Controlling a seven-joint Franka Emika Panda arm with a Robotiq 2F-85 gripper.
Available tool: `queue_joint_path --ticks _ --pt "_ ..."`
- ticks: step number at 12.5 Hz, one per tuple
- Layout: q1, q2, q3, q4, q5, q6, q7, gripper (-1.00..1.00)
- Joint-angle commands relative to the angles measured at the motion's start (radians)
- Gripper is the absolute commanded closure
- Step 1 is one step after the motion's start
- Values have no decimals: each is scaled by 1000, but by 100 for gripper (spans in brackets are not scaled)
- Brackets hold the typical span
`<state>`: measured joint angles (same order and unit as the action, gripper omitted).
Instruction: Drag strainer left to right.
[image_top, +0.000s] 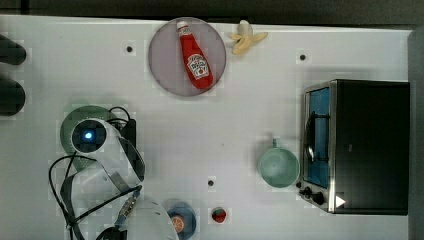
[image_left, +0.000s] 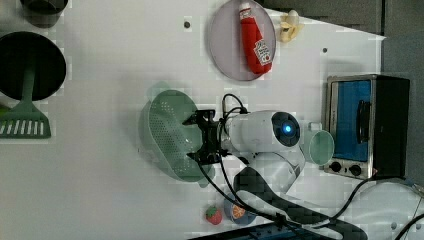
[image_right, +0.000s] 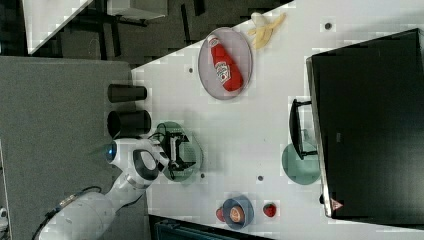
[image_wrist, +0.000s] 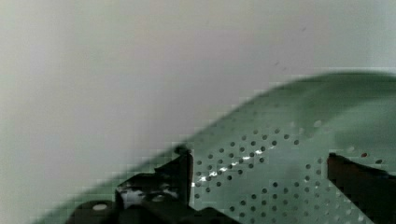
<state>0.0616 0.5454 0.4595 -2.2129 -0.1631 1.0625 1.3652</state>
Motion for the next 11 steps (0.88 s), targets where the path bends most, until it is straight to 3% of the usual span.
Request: queue_joint_path --ticks 1,11 --pt "10 -21 -27 -28 -38 25 32 -100" --pt "-50 -123 -152 -125 -39 26 -104 -100"
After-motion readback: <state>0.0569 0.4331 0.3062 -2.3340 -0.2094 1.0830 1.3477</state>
